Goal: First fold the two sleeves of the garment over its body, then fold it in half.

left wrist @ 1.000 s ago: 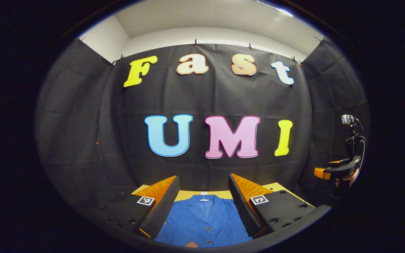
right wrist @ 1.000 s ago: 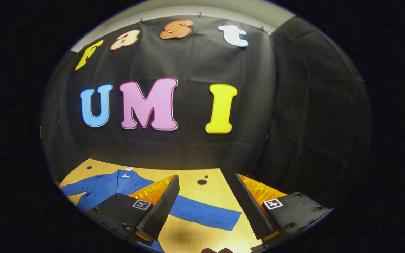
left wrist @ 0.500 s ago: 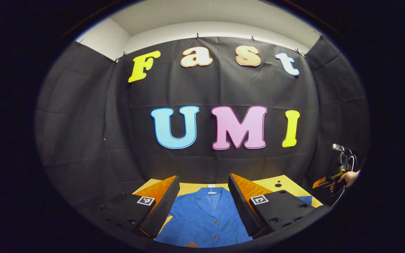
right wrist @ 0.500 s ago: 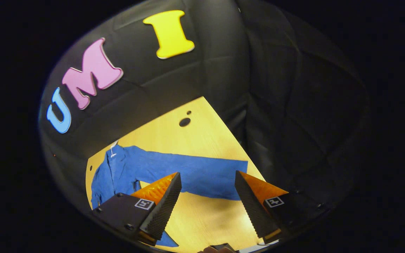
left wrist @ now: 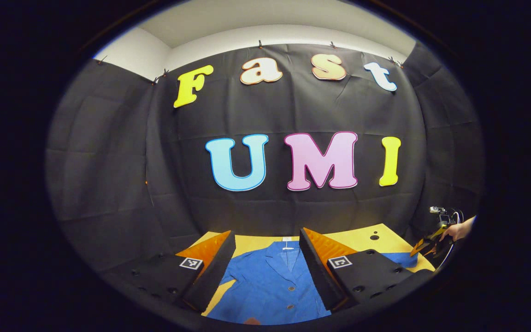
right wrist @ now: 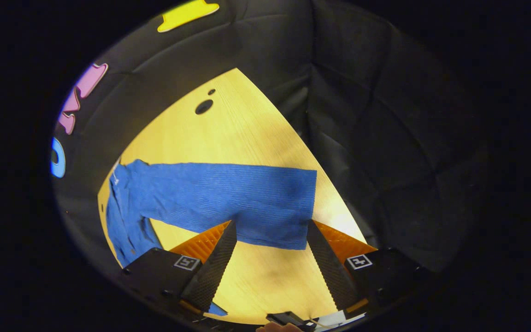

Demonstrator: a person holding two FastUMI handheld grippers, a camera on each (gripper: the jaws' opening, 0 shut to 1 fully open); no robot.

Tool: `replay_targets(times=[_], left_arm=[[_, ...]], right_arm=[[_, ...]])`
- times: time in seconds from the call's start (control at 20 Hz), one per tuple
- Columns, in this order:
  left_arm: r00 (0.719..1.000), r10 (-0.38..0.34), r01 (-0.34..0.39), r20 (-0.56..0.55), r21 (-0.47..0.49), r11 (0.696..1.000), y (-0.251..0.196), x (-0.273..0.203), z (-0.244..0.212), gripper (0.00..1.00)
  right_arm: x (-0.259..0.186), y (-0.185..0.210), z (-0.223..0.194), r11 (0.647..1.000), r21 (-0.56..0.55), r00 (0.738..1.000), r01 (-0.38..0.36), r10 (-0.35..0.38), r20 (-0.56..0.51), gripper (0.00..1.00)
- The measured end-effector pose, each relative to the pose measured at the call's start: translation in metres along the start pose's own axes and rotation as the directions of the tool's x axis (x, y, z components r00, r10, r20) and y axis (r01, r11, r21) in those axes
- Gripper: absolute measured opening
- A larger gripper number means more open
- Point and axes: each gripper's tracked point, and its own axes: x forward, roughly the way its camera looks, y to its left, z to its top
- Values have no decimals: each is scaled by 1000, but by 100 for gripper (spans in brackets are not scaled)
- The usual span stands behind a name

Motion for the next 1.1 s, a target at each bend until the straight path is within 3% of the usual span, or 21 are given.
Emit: replay_targets(times=[0.4,0.45,0.6,0.65,0.7,0.75,0.85,0.95,1.05,1.1], left_arm=[[999,16,-16,-33,-17,1000,6,3,-9,81],[999,21,-21,-34,-13,1000,7,3,-9,81],[999,25,-25,-29,-9,1000,8,3,-10,81],[999,22,-22,-31,-10,1000,7,4,-10,81],[999,21,-21,-34,-13,1000,7,5,-11,81],[999,18,-19,-36,-15,1000,5,7,-11,81],[999,12,-12,-33,-13,1000,5,7,-10,81],[1000,16,-16,-25,0,1000,7,7,-7,81],[1000,17,-17,-18,11,1000,8,6,-6,81],[1000,14,-14,-18,12,1000,8,7,-6,81]], right_arm=[[35,-9,-20,997,5,992,75,-74,-103,100],[40,-15,-26,995,-6,986,98,-98,-132,88],[36,-12,-21,994,-4,987,108,-108,-122,89],[39,-13,-22,993,-3,985,117,-117,-124,98],[38,-15,-22,991,-2,983,137,-136,-127,97],[39,-16,-21,989,-3,980,151,-150,-127,87],[40,-14,-21,990,-2,982,139,-138,-126,78],[39,-6,-23,995,39,988,96,-90,-127,34],[41,-3,-24,996,55,990,68,-60,-128,21],[40,-2,-26,997,48,990,61,-54,-127,21]])
